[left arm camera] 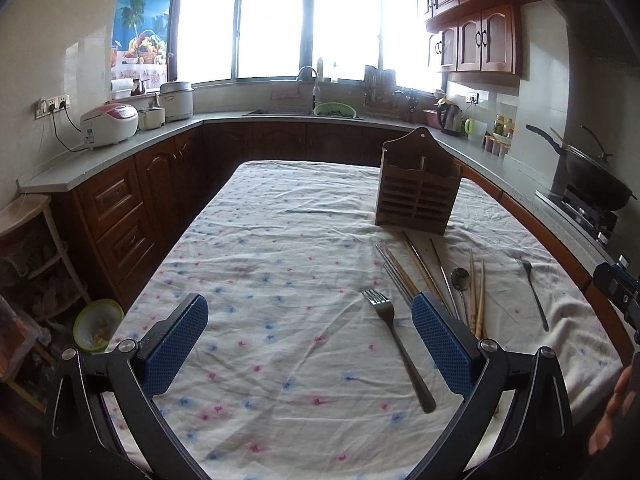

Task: Organize utensils
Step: 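Move both tools toward the loose utensils beside the wooden holder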

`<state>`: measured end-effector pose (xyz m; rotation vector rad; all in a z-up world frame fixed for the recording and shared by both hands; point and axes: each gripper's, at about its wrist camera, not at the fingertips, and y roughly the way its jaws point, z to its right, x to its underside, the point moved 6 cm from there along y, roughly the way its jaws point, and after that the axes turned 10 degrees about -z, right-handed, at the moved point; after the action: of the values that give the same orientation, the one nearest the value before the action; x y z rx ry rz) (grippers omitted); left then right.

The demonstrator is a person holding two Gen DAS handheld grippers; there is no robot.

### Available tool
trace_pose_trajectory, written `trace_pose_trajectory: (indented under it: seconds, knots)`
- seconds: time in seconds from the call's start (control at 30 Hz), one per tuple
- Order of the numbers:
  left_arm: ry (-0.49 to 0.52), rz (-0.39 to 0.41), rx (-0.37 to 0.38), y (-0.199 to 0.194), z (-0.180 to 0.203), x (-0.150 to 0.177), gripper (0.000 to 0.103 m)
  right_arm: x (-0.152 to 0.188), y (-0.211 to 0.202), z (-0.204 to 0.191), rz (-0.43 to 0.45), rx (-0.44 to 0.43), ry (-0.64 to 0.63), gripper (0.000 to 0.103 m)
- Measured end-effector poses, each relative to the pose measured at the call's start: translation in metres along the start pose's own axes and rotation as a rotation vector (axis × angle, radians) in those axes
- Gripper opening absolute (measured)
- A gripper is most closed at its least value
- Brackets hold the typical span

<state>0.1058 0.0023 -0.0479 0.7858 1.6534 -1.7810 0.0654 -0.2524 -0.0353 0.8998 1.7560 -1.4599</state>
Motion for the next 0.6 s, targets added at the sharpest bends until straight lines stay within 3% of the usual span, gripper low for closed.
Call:
trace_pose_trajectory:
  seconds: [0.23, 0.43, 0.6]
  knots:
    - [-0.015, -0.148, 0.089, 0.049, 0.012, -0.006, 0.103, -0.007, 0.039, 0.020, -0.088, 0.004, 0.044, 0.100]
    - [0.023, -0.253, 0.132, 0.083, 0.036, -0.006, 0.090, -0.005, 0.078, 0.034, -0.187, 0.004, 0.088, 0.084]
    - [0.040, -0.326, 0.155, 0.108, 0.048, -0.005, 0.084, -0.004, 0.110, 0.048, -0.263, 0.007, 0.146, 0.062]
